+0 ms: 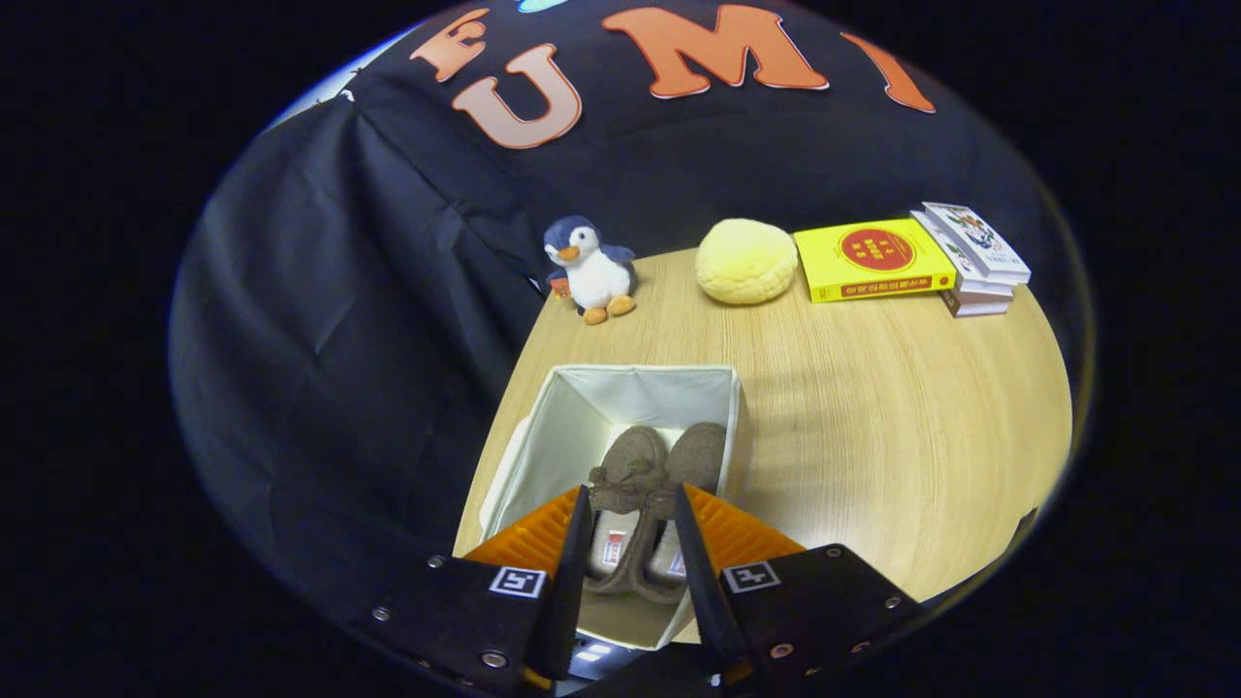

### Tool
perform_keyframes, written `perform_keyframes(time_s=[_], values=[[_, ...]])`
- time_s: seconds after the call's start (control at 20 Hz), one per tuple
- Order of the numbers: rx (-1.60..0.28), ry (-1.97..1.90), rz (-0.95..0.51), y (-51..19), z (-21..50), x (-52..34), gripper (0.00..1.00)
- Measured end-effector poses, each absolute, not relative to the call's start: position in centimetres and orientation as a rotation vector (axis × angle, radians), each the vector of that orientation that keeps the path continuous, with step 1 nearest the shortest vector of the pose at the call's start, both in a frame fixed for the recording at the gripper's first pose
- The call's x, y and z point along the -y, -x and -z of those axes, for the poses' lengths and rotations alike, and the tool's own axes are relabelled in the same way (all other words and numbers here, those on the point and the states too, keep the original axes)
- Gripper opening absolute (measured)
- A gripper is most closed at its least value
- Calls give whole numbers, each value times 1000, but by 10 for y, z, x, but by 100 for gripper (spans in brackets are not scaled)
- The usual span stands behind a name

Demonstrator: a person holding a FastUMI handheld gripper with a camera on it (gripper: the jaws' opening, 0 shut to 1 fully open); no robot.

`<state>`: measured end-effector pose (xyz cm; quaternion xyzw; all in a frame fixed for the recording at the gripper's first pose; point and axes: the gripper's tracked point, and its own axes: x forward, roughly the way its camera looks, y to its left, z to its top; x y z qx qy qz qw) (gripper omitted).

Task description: Open the storage box then place both shoes into the box .Put the left shoe in first, then the right shoe, with the right side of both shoes facing outward in a uniform manner.

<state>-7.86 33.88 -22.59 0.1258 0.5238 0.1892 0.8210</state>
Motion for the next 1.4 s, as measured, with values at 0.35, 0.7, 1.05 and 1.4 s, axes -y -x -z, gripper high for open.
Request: perform_keyframes(time_s=[0.35,0.7,1.05,1.4], values=[[-898,-226,-410,52,173,-272,73],[-784,-240,-350,41,141,-185,80],[-524,-144,-253,19,83,-80,89],[-329,-92,-158,10,40,-26,95]])
